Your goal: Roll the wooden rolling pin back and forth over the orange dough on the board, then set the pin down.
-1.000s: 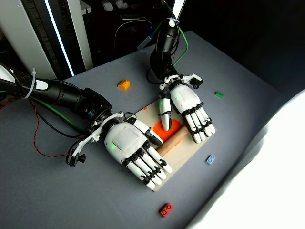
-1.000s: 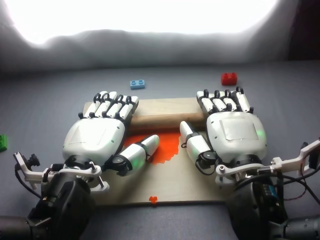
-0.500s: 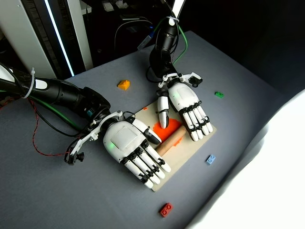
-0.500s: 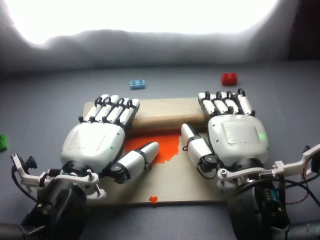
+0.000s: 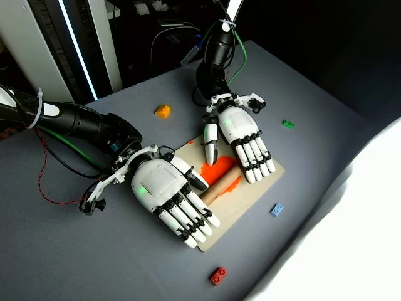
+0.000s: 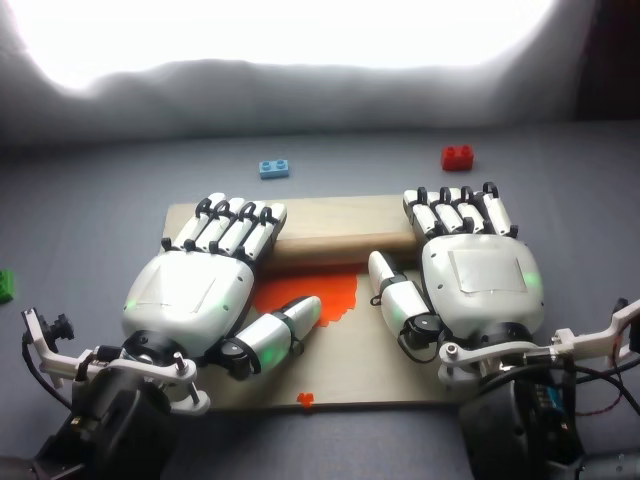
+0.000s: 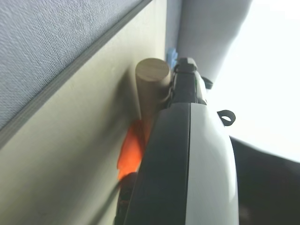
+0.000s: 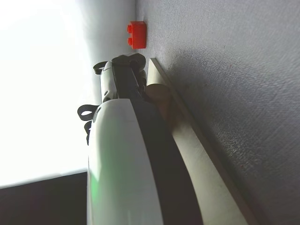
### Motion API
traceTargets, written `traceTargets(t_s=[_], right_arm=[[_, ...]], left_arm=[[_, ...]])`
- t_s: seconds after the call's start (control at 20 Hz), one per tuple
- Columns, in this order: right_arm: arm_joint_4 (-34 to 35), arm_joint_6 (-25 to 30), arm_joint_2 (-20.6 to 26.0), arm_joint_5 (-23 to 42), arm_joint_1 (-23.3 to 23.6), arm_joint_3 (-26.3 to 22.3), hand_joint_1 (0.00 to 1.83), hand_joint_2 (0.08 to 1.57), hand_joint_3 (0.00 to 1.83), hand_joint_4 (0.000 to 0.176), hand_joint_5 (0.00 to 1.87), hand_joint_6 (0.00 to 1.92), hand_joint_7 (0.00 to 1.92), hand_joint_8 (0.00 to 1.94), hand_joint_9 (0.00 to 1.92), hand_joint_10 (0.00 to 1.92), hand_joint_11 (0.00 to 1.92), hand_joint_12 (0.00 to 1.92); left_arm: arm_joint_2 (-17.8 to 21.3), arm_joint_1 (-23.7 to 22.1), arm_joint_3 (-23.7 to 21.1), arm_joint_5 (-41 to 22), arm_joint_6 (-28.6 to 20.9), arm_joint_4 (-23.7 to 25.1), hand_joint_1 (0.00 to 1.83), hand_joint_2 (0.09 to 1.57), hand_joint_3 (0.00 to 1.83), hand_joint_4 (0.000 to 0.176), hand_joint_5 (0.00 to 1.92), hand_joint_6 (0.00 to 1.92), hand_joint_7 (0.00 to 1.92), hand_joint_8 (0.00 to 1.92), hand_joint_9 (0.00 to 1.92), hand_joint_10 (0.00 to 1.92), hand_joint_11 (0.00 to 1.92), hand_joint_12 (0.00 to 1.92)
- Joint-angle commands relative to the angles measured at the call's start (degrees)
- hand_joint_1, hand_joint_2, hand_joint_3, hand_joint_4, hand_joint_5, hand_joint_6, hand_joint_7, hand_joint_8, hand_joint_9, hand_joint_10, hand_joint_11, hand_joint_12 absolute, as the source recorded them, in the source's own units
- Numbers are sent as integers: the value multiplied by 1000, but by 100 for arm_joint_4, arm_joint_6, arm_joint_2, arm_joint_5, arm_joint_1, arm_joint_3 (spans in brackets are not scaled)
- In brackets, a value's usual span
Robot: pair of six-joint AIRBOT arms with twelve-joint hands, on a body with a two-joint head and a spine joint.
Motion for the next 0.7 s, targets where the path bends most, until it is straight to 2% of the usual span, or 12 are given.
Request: traceTargets(t_s=[0.0, 0.25, 0.35, 0.4, 0.65], right_arm=[[99, -20, 6, 169, -118, -29, 0, 1379, 0, 0, 340, 6, 416, 9, 377, 10, 0, 755], [-58, -46, 16, 240, -173, -180, 0, 1373, 0, 0, 334, 5, 411, 6, 368, 2, 0, 746], [-60, -47, 16, 270, -177, -213, 0, 1371, 0, 0, 361, 13, 441, 12, 402, 13, 0, 814], [-60, -48, 16, 279, -180, -219, 0, 1377, 0, 0, 318, 7, 392, 5, 358, 8, 0, 725], [-62, -80, 19, 308, -220, -291, 0, 1374, 0, 0, 331, 11, 399, 6, 366, 11, 0, 744]], left_arm=[[-35, 81, -40, -36, 54, 187, 0, 1329, 0, 0, 131, 5, 137, 6, 72, 6, 0, 0], [32, 128, -121, 9, 106, 230, 0, 1336, 3, 0, 129, 3, 133, 2, 68, 3, 0, 0], [70, 154, -172, 18, 125, 236, 0, 1336, 2, 0, 123, 1, 138, 4, 70, 3, 0, 0], [88, 168, -200, 20, 137, 236, 0, 1333, 1, 0, 120, 0, 130, 0, 64, 1, 0, 0], [170, 215, -328, 22, 182, 237, 0, 1333, 1, 0, 122, 1, 127, 0, 62, 0, 0, 0]])
